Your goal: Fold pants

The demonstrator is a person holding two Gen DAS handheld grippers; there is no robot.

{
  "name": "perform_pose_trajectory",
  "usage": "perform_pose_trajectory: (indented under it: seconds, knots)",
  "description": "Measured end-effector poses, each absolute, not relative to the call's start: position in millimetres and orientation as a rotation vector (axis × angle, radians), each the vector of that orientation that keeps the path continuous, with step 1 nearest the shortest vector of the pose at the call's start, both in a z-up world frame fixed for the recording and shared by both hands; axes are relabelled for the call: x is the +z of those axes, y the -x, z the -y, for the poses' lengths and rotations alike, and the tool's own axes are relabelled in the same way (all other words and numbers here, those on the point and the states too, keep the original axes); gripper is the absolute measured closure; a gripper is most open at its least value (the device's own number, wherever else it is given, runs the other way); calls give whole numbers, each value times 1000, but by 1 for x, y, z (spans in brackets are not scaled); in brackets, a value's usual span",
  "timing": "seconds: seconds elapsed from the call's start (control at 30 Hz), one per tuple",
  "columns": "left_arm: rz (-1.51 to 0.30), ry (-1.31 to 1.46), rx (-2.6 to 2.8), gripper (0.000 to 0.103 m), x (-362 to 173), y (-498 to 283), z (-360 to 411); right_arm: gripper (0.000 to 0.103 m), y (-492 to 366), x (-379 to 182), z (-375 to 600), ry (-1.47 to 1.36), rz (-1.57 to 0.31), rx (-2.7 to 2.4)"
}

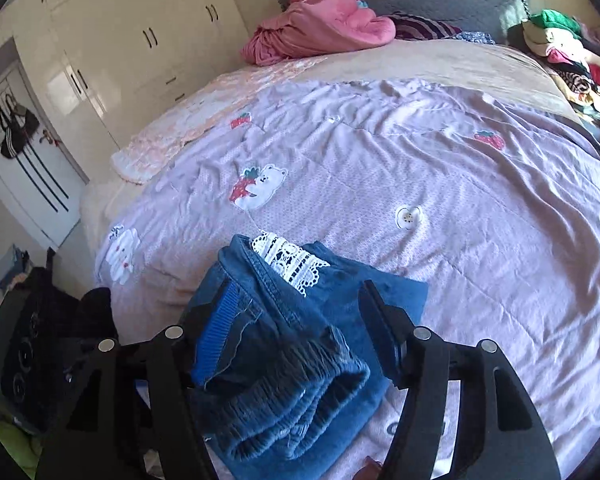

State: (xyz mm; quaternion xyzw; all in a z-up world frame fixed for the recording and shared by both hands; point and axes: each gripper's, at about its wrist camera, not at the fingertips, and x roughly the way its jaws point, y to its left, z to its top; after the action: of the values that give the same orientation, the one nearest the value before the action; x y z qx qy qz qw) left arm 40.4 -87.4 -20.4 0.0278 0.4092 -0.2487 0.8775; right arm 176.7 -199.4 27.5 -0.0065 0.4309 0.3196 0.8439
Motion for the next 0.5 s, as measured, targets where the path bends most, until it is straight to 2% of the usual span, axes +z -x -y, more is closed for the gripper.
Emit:
perform_pose_trajectory:
  seconds: [0.23,0.27,0.33,0.4,0.5]
  knots:
    - [-900,-122,-551,68,-42,-36,97,48,-197,-8,142,247,-1036,702]
    - [-902,-114,-555,68,-43,-37,96,51,-195,-13,136,281,-1044,701]
    - [-903,-106,-556,68,-44,-37,95,93,-188,-20,127,330,-1052,710]
    - [-900,-106,-559,68,-45,-36,95,97,-179,-21,120,378,-1012,687]
    - [-899,-91,-564,68,-45,-37,93,99,-178,-12,121,381,-956,636]
